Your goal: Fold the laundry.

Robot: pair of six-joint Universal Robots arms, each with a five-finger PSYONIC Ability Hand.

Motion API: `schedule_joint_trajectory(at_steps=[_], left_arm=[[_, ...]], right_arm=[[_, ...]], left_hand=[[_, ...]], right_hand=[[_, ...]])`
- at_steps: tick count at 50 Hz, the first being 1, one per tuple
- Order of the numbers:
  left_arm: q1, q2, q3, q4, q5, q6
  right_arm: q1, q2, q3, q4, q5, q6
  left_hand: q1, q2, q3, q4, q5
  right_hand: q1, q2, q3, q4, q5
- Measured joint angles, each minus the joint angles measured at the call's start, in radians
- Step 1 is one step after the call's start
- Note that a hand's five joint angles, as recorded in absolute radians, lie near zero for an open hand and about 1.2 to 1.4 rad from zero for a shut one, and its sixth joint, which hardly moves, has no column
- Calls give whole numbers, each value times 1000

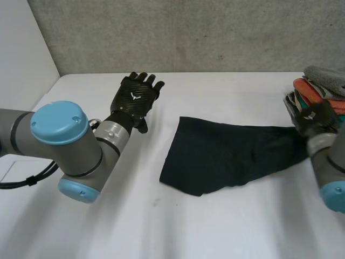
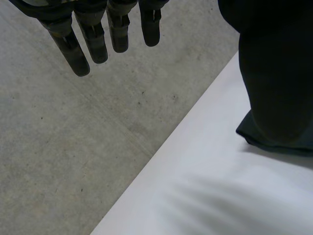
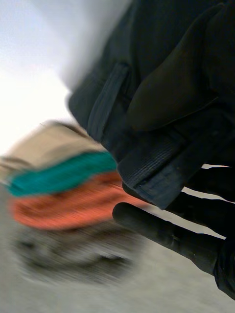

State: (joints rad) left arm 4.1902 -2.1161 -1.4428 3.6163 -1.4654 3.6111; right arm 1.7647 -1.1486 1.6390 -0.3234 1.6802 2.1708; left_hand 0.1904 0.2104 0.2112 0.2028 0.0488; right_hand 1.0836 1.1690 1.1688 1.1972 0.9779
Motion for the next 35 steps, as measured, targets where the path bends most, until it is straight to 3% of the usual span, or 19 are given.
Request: schedule_joint_trajectory(at_steps=[4, 11, 14, 16, 19, 23, 31, 35], left_arm=[[4, 26, -26, 0, 0, -19], [20, 65, -58, -3, -2, -73], [24, 74, -64, -3, -3, -85], [25, 79, -66, -3, -3, -92], [25, 82, -60, -2, -3, -96], [23, 84, -35, 1, -3, -105], [-2, 60, 110, -20, -1, -200], [-36, 6, 209, -73, 5, -261]], right_arm=[[110, 3, -30, -75, -63, -36], [360, 86, -59, -170, -311, -60], [414, 132, -78, -171, -376, -81], [448, 170, -106, -165, -416, -97], [461, 187, -132, -160, -429, -63], [446, 153, -142, -155, -413, 127], [327, -64, -91, -66, -331, 808], [233, -122, -86, 55, -312, 947]], left_hand=[[0, 0, 0, 0, 0], [0, 0, 0, 0, 0], [0, 0, 0, 0, 0], [0, 0, 0, 0, 0], [0, 0, 0, 0, 0], [0, 0, 0, 0, 0], [0, 0, 0, 0, 0], [0, 0, 0, 0, 0]], right_hand=[[13, 1, 14, 0, 22], [13, 6, 21, 1, 31], [-5, -41, -31, -55, -18], [-436, -472, -451, -474, -431], [-802, -879, -865, -885, -826], [-859, -960, -960, -985, -925], [-859, -960, -961, -987, -927], [-859, -960, -961, -987, -927]])
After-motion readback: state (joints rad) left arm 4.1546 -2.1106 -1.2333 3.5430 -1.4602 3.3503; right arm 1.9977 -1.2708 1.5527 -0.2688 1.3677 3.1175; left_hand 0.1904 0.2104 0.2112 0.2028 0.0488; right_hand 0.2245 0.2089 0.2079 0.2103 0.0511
